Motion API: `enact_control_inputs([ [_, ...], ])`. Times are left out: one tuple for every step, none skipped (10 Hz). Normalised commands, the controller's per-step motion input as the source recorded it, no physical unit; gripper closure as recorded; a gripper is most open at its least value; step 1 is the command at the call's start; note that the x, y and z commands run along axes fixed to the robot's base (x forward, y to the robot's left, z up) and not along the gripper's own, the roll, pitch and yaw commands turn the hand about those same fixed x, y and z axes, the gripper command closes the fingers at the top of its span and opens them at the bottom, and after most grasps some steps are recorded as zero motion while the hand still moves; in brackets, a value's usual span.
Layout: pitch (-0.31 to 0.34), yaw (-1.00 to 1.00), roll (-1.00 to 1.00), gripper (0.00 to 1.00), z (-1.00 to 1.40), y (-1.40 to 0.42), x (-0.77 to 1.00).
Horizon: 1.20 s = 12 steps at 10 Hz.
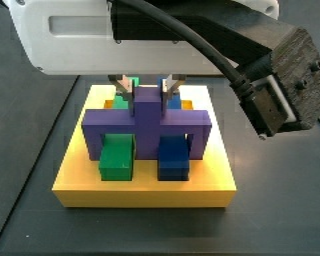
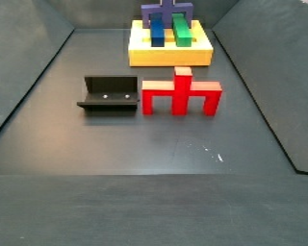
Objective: Pick up the purple object. Move up. Place the purple object on the fixture. Regrasp the purple object. Move to above the board. Insert the purple object.
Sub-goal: Insert the purple object.
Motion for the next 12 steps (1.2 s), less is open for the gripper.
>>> enact_control_inputs([
  [0.15,-0.08,0.16,1.0,0.0,0.16,0.32],
  [0.164,-0.14,0.22,1.0,0.0,0.06,0.17],
  [0.184,-0.21,0.18,1.0,0.03,0.01,0.17],
  [0.129,-0.16,0.19,1.0,0.0,-0.03,0.13],
  [-0.021,-0.08,0.19,1.0,-0.36,-0.14,-0.08],
  [-0.074,0.0,0.22,1.0,-0.42,-0.19,-0.09],
  [-0.1,-0.1,0.26,1.0,-0.46,-0.22,0.0],
  [-0.157,-0.05,0.26,1.0,-0.56,-0.25,-0.03],
  [-0.17,-0.02,0.24,1.0,-0.62,-0.18,-0.09],
  [-0.227,-0.01,0.16,1.0,-0.73,-0.12,-0.11],
  [0.0,0.0,0.08,1.0,-0.22,0.0,0.0],
  [0.0,0.0,0.0,1.0,0.0,0.0,0.0],
])
